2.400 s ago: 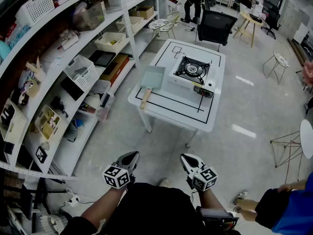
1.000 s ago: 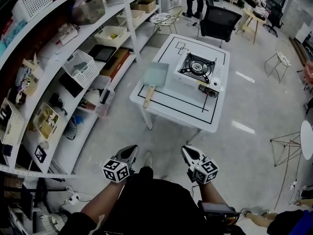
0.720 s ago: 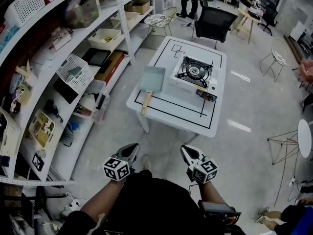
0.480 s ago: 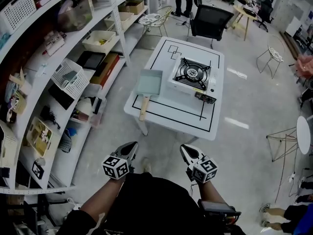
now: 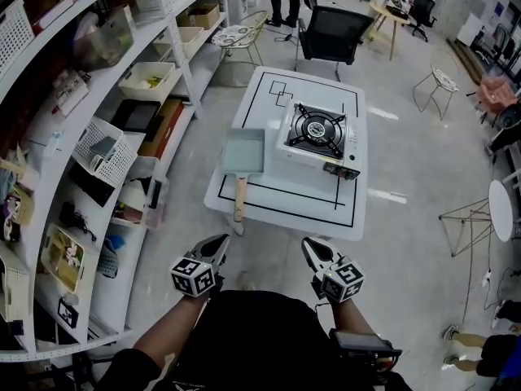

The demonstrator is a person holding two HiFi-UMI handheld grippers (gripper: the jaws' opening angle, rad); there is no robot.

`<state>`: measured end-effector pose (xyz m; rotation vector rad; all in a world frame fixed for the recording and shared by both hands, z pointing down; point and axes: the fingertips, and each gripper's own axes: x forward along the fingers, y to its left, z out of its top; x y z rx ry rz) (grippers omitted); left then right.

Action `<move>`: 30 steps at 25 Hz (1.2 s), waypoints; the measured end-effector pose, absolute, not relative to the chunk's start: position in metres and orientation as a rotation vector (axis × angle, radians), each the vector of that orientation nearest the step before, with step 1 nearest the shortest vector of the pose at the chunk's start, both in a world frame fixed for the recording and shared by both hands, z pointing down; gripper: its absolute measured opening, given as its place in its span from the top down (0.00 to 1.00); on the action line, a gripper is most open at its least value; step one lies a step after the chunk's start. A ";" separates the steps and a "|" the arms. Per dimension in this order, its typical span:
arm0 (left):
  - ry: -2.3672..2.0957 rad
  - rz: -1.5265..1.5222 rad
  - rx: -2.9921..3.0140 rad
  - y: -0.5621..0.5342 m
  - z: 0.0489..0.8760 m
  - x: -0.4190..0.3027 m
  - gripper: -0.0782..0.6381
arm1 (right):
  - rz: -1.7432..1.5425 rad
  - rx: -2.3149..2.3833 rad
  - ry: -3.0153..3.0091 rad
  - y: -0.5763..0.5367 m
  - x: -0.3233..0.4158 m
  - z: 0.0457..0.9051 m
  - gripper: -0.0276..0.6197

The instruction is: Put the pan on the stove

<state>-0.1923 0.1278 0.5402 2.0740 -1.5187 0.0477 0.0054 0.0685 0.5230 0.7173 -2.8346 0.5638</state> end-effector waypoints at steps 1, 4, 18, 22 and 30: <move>-1.507 0.051 2.082 0.125 0.541 -0.196 0.88 | 0.564 0.727 -2.832 0.065 0.001 0.524 0.92; -1.482 0.055 2.085 0.118 0.546 -0.210 0.88 | 0.566 0.759 -2.823 0.058 -0.012 0.524 0.92; -1.418 0.051 2.076 0.091 0.552 -0.246 0.88 | 0.570 0.796 -2.801 0.036 -0.049 0.523 0.92; -1.428 0.059 2.037 0.081 0.561 -0.251 0.88 | 0.591 0.773 -2.797 0.024 -0.051 0.530 0.92; -1.447 0.064 1.971 0.051 0.567 -0.253 0.88 | 0.595 0.683 -2.800 -0.018 -0.056 0.534 0.92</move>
